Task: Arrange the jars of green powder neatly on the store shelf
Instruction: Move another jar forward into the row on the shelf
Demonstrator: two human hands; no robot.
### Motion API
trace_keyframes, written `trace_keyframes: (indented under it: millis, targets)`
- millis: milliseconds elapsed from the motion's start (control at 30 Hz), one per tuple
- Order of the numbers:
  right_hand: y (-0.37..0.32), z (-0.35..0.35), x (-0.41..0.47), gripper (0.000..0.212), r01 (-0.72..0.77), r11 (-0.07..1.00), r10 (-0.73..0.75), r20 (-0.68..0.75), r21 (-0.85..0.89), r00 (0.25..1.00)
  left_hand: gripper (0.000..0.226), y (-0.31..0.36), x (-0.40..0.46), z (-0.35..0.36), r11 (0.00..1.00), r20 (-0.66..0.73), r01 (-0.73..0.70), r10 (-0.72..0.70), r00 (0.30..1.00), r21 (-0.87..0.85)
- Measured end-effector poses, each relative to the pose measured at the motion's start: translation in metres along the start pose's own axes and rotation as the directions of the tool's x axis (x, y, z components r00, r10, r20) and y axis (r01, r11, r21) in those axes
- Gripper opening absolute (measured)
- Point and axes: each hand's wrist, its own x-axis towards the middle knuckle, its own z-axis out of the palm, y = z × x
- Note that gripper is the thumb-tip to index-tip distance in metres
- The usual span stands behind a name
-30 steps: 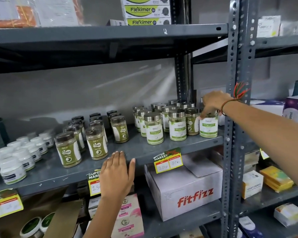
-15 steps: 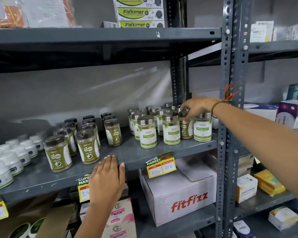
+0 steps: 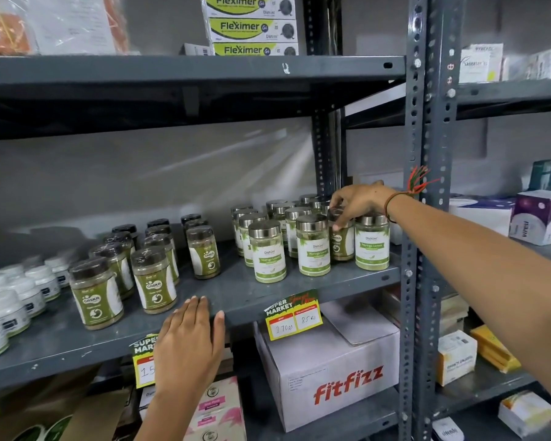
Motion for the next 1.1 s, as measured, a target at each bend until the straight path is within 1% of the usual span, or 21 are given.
trace_keyframes:
  millis: [100,200,400,467,600,733,833,900,1100]
  targets:
    - [-0.004,-0.012,-0.004,0.067,0.012,1.0,-0.014,-0.074,-0.022,0.997,0.058,0.0,0.0,-0.001,1.0,-0.002,-0.002,0.002,1.0,-0.005]
    - [-0.01,-0.029,-0.011,0.066,0.064,0.998,-0.063,-0.156,-0.002,0.986,0.058,0.0,-0.001,-0.002,1.0,0.0,-0.002,0.002,1.0,-0.014]
    - [-0.035,-0.067,-0.028,0.067,0.144,0.989,-0.146,-0.338,-0.032,0.93,0.057,0.001,-0.001,-0.005,1.0,0.003,-0.011,0.011,1.0,-0.028]
    - [-0.047,-0.077,-0.035,0.066,0.192,0.981,-0.186,-0.379,-0.021,0.907,0.057,0.001,-0.001,-0.006,1.0,0.007,-0.011,0.011,1.0,-0.026]
    - [-0.079,-0.082,-0.049,0.065,0.355,0.929,-0.282,-0.424,0.103,0.861,0.058,0.0,-0.002,-0.007,1.0,0.017,-0.009,0.009,1.0,-0.015]
    - [-0.125,-0.067,-0.057,0.064,0.495,0.841,-0.384,-0.402,0.22,0.831,0.053,-0.001,0.0,-0.006,1.0,0.023,-0.006,0.006,1.0,-0.02]
    - [-0.157,-0.047,-0.057,0.064,0.555,0.794,-0.465,-0.339,0.248,0.818,0.053,-0.001,0.0,-0.005,1.0,0.016,-0.004,0.005,1.0,-0.029]
    - [-0.175,-0.031,-0.053,0.064,0.572,0.776,-0.509,-0.272,0.266,0.817,0.054,-0.002,0.001,-0.004,1.0,0.02,-0.005,0.005,1.0,-0.029]
    - [-0.203,0.011,-0.032,0.064,0.572,0.782,-0.579,-0.049,0.247,0.814,0.057,-0.003,0.002,-0.002,1.0,0.023,-0.014,0.014,1.0,-0.016]
